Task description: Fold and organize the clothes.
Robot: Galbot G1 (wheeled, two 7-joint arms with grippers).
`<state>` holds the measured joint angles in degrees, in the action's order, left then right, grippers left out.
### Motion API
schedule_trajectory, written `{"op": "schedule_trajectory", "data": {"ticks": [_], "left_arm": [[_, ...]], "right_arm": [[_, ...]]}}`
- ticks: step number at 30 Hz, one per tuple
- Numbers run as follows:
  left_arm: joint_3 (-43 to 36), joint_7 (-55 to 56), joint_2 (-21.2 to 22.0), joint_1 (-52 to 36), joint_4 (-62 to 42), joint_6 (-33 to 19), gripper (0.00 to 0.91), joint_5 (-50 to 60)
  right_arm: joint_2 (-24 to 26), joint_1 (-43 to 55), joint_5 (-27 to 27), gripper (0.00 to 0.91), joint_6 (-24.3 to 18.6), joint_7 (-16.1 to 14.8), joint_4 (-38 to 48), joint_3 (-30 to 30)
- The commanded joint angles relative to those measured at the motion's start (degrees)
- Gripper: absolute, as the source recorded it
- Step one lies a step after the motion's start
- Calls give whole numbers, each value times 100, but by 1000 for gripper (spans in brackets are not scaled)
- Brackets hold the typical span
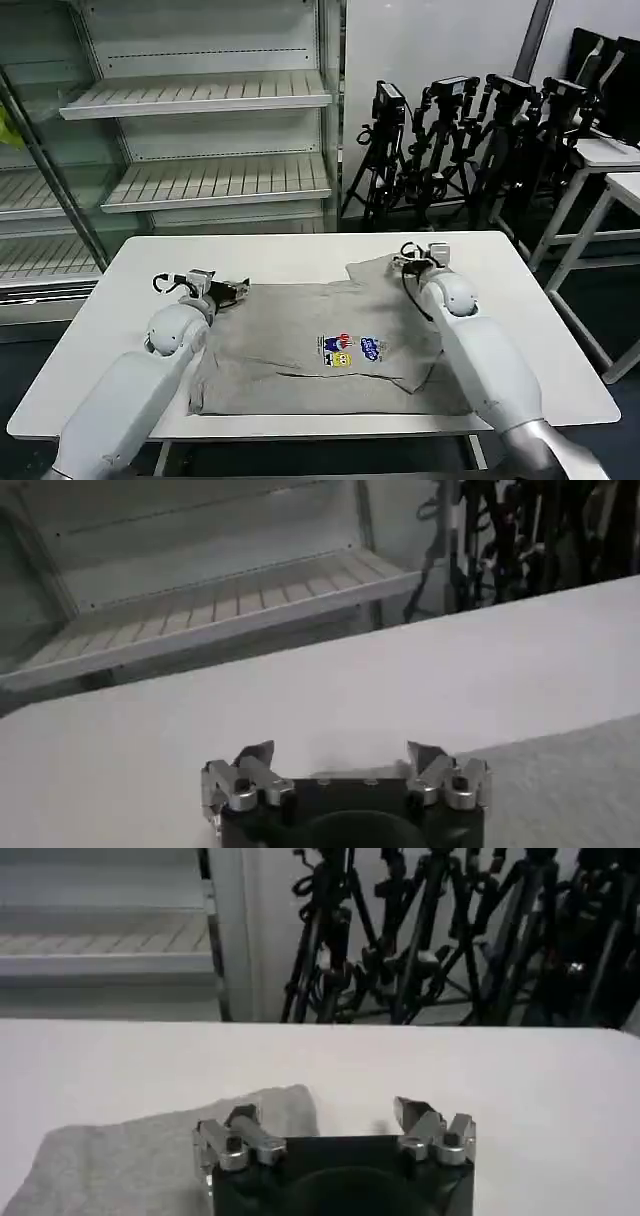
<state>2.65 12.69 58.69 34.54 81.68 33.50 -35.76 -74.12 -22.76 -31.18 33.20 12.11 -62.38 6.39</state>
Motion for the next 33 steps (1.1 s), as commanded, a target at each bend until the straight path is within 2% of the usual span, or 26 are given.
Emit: {"op": "schedule_trajectory", "data": {"ticks": [1,2,3,4,5,6,7,8,25,27,33], "left_arm": [[-117,34,-62,33,-145,2,907,-464],[-114,17,-67,73,-119,1,907,-449],[-113,-2,-70,109,-103,1,836,-437],[-105,-22,-74,158,-78,-3,534,-428],[-99,-35,-77,177,-60,-5,20,-429],[-91,-44,-79,210,-39,-7,20,-427],[-80,-51,-85,249,-11,-6,20,-427],[-66,-57,-93,285,17,-6,20,-428],[114,-166,-105,540,192,-20,20,-580],[152,-156,-107,553,259,-22,20,-595],[389,-40,-242,705,904,-28,20,-589]], "right_arm": [[-222,378,-11,907,4,-47,643,-174],[-256,379,-18,907,5,-63,682,-168],[-273,381,-33,907,5,-75,716,-167],[-293,384,-74,846,5,-87,741,-169],[-301,385,-96,514,5,-93,751,-170],[-317,384,-113,373,5,-96,766,-171],[-324,383,-134,71,3,-98,770,-170],[-328,369,-180,0,4,-100,763,-171],[-252,247,-297,0,-14,-283,564,-164],[-220,222,-295,0,-160,-303,499,-159],[-2,-57,-202,0,-959,-345,-254,-66]]}}
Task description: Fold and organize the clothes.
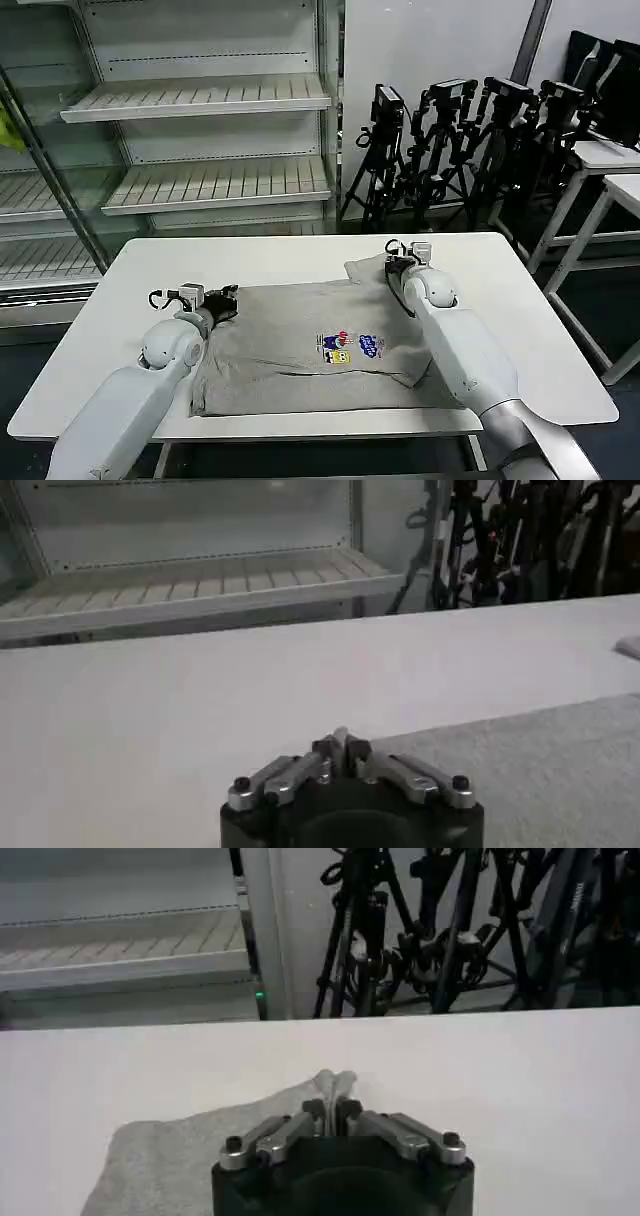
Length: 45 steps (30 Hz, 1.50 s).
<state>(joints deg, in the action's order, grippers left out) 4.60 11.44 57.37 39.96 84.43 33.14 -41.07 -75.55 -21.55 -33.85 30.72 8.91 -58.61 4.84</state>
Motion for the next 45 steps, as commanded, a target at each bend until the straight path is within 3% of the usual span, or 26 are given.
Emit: {"op": "schedule_trajectory", "data": {"ticks": [1,8,18,29,35,45], "left_arm": [[238,90,-151,190,724,8,20,-58],[410,91,-380,372,1500,6,20,-129],[762,70,-569,1095,2457,8,20,-95],[1440,-56,-876,2469,3410,2,20,64],[1719,-130,-966,3009,3535,-2,20,111],[1668,-261,-758,3840,3447,-10,20,630]], "right_arm": [[190,-232,64,0,-843,-26,-799,116],[581,-669,347,0,-1434,18,-1765,338],[1217,-2290,353,0,-1354,10,-3690,855],[1693,-4844,702,0,-1420,-152,-5720,2270],[1696,-6172,773,0,-1486,-337,-6280,3039],[1371,-6812,1157,0,-1494,-370,-6374,2998]]}}
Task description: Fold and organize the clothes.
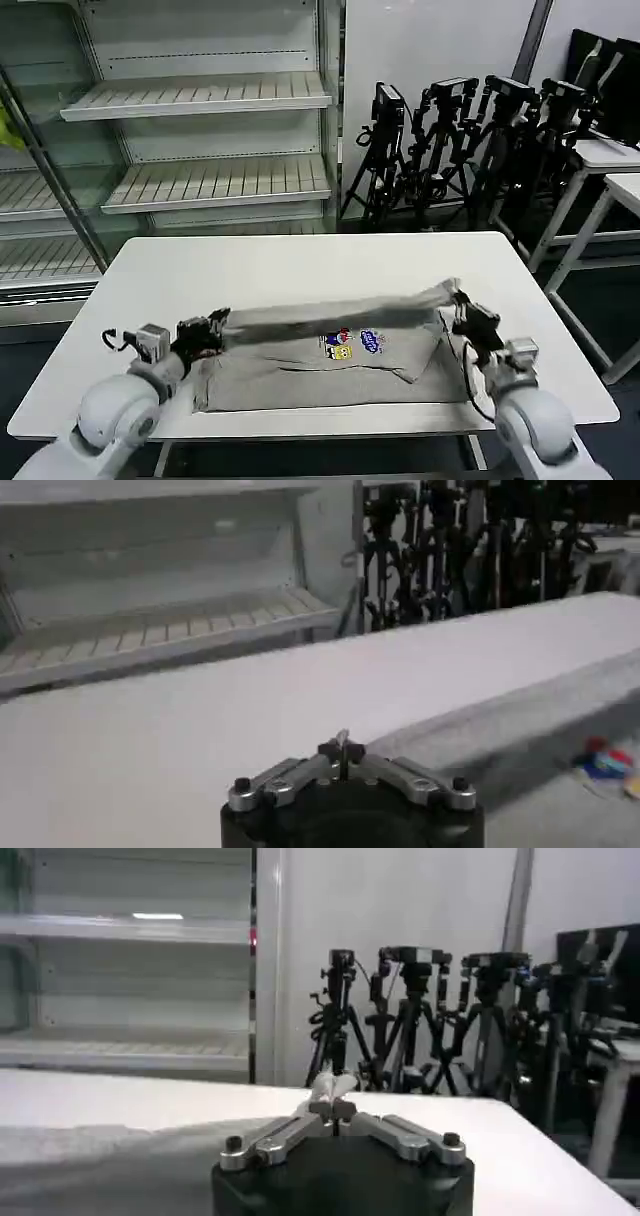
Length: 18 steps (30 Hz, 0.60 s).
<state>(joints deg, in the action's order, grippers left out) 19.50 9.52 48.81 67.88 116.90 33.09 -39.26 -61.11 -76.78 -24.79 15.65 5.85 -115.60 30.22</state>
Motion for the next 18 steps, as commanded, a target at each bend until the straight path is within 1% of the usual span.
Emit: {"op": "schedule_trajectory", "data": {"ticks": [1,2,3,4,5,8,11,15,18], "left_arm": [[168,-70,110,1044,171,-5,20,469],[164,-73,112,1036,160,-4,20,469],[170,-88,120,1031,162,0,91,477],[170,-73,122,1030,173,2,453,481],[192,-69,136,1018,196,0,907,507],[275,-3,196,996,359,-6,907,473],[409,259,273,977,551,-46,907,254],[667,566,367,1116,762,-345,907,148],[858,740,454,1407,878,-450,907,83]], "right_arm": [[-84,-1283,254,0,62,-53,-661,445],[-98,-1275,275,0,129,0,-658,425],[-109,-1271,318,574,191,31,-660,404],[-139,-1258,347,907,307,31,-680,391],[-173,-1252,349,907,297,82,-720,374],[-258,-1272,294,907,247,155,-855,408],[-318,-1405,244,907,64,240,-1047,484],[-388,-1668,278,907,2,235,-1303,646],[-479,-1898,348,907,-53,229,-1475,734]]}}
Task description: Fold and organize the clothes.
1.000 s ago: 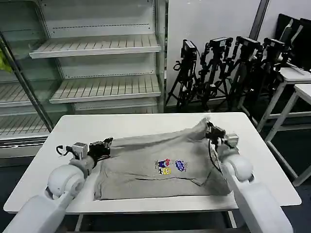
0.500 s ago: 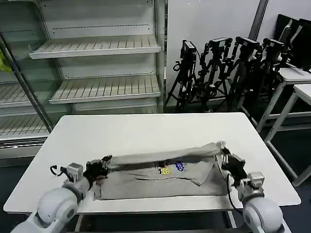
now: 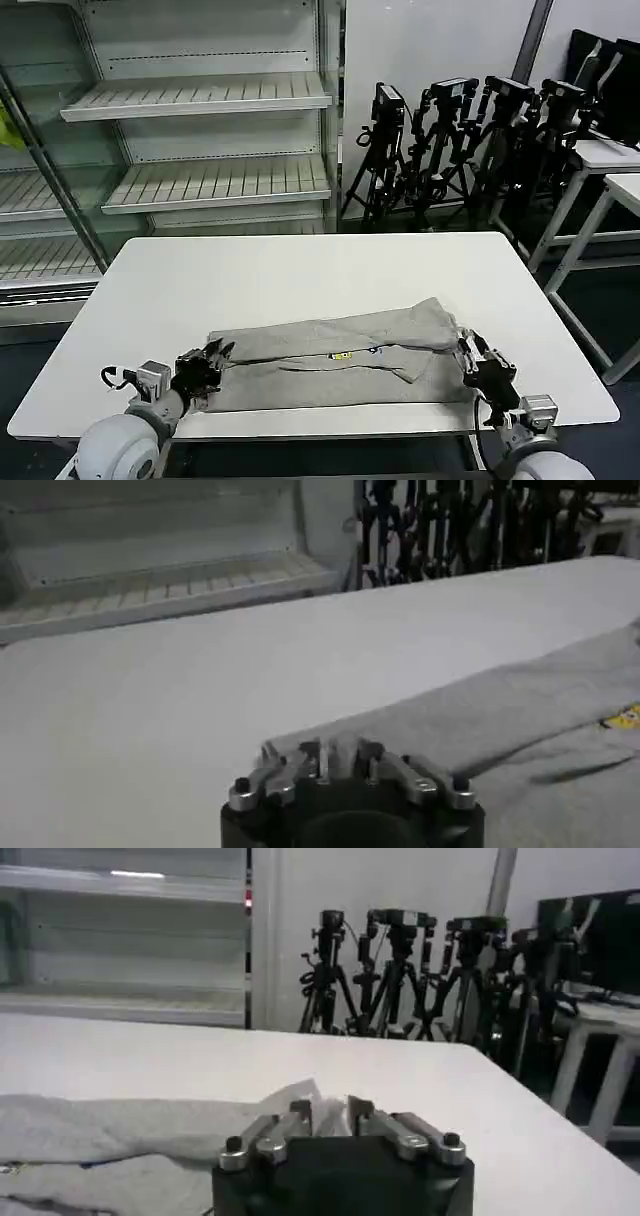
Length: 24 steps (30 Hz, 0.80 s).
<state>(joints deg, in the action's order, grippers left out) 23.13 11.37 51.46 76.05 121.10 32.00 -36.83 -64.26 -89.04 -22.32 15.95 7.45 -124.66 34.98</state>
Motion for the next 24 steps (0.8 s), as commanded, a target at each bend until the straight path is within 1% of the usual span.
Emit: {"op": "schedule_trajectory", "data": {"ticks": [1,4,8,13,18,19,20,21,22,24], "left_arm": [[511,642,228,683,481,-349,907,-201],[452,995,423,987,513,-341,907,-336],[242,1193,773,1069,396,-333,907,-418],[-224,1348,1246,800,180,-339,907,-381],[-551,1417,1492,536,72,-349,907,-341],[-585,1431,1546,491,34,-389,776,-336],[-610,1436,1555,459,31,-430,252,-336],[-631,1443,1572,431,10,-462,121,-339],[-649,1454,1584,403,-8,-518,40,-341],[-658,1464,1594,360,-48,-545,40,-348]], "right_arm": [[-211,-790,130,907,-112,68,-652,292],[-328,-1053,190,907,-153,57,-807,342],[-423,-1181,230,907,-191,54,-861,357],[-498,-1215,272,907,-201,64,-857,324],[-559,-1294,324,907,-218,67,-907,301],[-575,-1332,330,907,-231,68,-927,312],[-578,-1344,330,907,-235,69,-931,319],[-584,-1366,330,907,-241,69,-940,328],[-589,-1382,329,907,-246,70,-948,335],[-601,-1405,326,907,-252,74,-966,344]]}}
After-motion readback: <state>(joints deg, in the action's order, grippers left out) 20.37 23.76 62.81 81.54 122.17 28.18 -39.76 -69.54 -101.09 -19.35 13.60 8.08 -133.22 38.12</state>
